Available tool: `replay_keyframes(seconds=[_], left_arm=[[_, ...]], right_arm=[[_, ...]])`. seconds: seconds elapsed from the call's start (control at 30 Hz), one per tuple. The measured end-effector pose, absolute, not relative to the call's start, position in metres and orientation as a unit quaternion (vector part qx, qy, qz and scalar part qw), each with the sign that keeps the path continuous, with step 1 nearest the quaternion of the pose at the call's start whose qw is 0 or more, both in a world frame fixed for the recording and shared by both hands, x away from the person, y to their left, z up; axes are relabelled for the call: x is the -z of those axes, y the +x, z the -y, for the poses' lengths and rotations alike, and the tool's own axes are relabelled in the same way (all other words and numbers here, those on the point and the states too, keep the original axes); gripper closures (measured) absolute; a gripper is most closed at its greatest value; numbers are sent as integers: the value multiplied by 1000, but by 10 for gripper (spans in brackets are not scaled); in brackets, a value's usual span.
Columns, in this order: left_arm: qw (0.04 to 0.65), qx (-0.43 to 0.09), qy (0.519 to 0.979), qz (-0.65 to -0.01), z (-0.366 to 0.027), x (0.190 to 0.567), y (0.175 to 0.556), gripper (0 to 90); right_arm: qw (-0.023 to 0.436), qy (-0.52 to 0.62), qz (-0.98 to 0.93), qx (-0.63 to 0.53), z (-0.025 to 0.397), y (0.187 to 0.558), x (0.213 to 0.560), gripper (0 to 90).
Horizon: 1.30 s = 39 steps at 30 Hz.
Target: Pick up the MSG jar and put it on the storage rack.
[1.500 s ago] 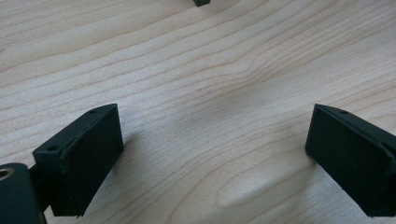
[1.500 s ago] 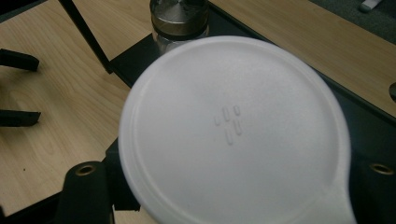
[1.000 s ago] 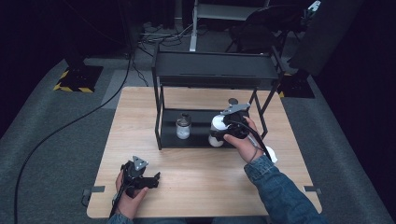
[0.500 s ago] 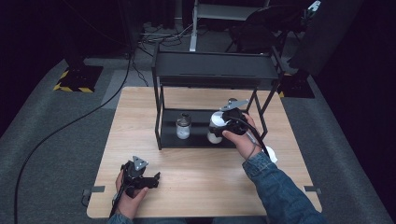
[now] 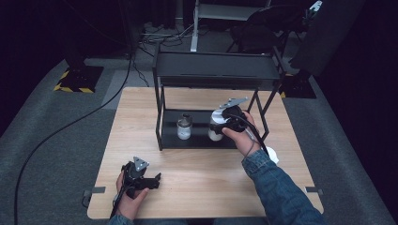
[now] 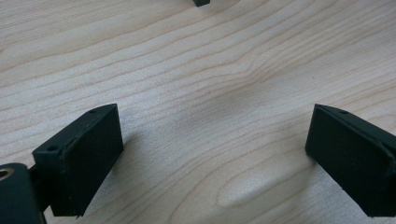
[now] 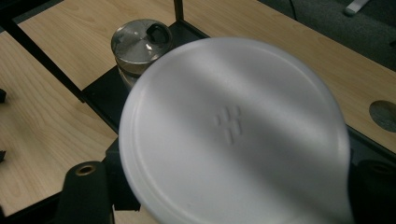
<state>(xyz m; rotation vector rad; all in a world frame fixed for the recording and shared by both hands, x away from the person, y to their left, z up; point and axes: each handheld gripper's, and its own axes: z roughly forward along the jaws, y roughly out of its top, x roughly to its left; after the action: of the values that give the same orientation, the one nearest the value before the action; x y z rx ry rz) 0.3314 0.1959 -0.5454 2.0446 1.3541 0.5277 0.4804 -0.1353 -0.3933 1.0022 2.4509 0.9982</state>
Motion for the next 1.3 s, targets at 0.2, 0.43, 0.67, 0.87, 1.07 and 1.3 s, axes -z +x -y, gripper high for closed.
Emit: replay_keyframes(seconds=[0.2, 0.43, 0.67, 0.87, 1.07, 1.3], left_arm=[[311, -200, 775, -513, -196, 545, 331, 39], [311, -199, 775, -513, -196, 545, 331, 38], [311, -199, 775, -513, -196, 545, 331, 38], [311, -199, 775, -513, -196, 545, 331, 38], [311, -199, 775, -513, -196, 545, 331, 39], [311, -199, 775, -513, -196, 545, 331, 38]], right_arm=[[157, 352, -855, -346, 132, 486, 397, 309], [157, 352, -857, -341, 129, 492, 403, 309], [155, 355, -857, -340, 127, 497, 409, 308], [155, 357, -858, -336, 126, 501, 413, 309], [156, 359, -859, -331, 123, 504, 419, 309], [152, 364, -857, -331, 122, 507, 425, 309]])
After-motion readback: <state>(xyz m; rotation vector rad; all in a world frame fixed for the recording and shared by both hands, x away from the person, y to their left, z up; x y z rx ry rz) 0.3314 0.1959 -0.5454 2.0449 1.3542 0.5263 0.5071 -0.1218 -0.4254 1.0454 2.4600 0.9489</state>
